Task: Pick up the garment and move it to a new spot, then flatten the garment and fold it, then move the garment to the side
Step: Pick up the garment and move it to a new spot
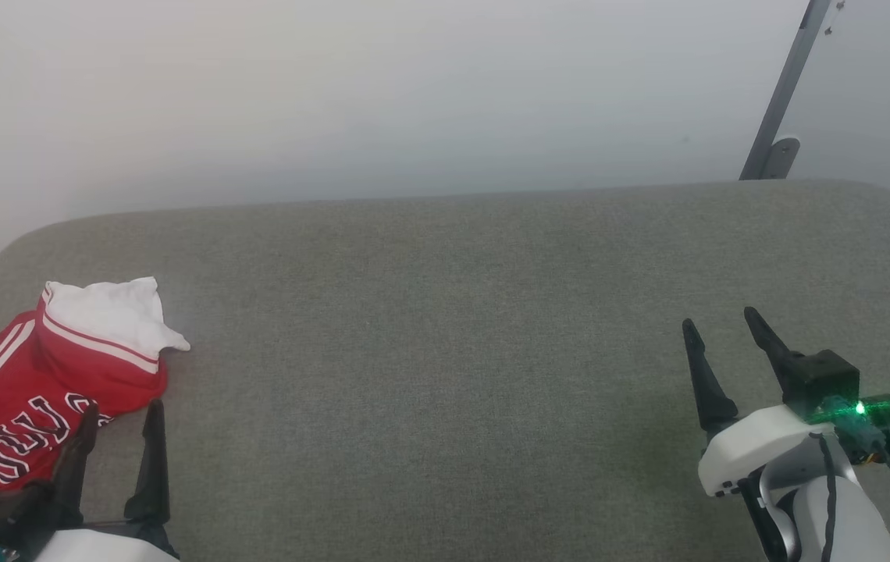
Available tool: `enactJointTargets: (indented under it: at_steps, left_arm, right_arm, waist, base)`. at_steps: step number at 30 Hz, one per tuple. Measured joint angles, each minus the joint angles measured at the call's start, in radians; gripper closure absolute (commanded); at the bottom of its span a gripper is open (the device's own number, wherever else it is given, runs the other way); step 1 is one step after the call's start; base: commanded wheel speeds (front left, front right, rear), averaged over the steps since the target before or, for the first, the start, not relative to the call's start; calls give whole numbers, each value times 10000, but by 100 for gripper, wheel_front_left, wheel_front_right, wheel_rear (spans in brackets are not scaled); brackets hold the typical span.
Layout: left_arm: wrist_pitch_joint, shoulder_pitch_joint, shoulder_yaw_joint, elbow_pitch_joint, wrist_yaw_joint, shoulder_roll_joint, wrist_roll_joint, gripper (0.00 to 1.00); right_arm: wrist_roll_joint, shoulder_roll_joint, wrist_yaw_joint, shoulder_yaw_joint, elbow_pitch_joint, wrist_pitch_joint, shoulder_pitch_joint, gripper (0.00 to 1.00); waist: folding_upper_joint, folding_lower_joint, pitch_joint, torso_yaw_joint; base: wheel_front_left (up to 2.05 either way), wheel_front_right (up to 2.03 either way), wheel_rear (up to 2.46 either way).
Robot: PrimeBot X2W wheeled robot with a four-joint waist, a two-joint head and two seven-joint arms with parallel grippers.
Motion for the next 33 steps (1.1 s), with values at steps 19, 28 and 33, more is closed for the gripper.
enactJointTargets:
  at_steps: [19, 28, 33]
  left_arm:
    - [2, 0, 215, 196, -23, 71, -205, 0]
    - [211, -27, 504, 211, 274, 236, -420, 0]
    - [351, 35, 635, 59, 418, 334, -464, 0]
  right_arm:
    - [31, -21, 0, 115, -38, 0, 12, 0]
    - [217, -125, 0, 617, 4, 21, -7, 0]
    - [314, -153, 0, 984, 65, 27, -124, 0]
  waist:
    - [0, 0, -31, 252]
    - [0, 0, -123, 964]
    - [0, 0, -230, 1530]
  base:
    - [0, 0, 0]
    - [0, 0, 0]
    - [0, 0, 0]
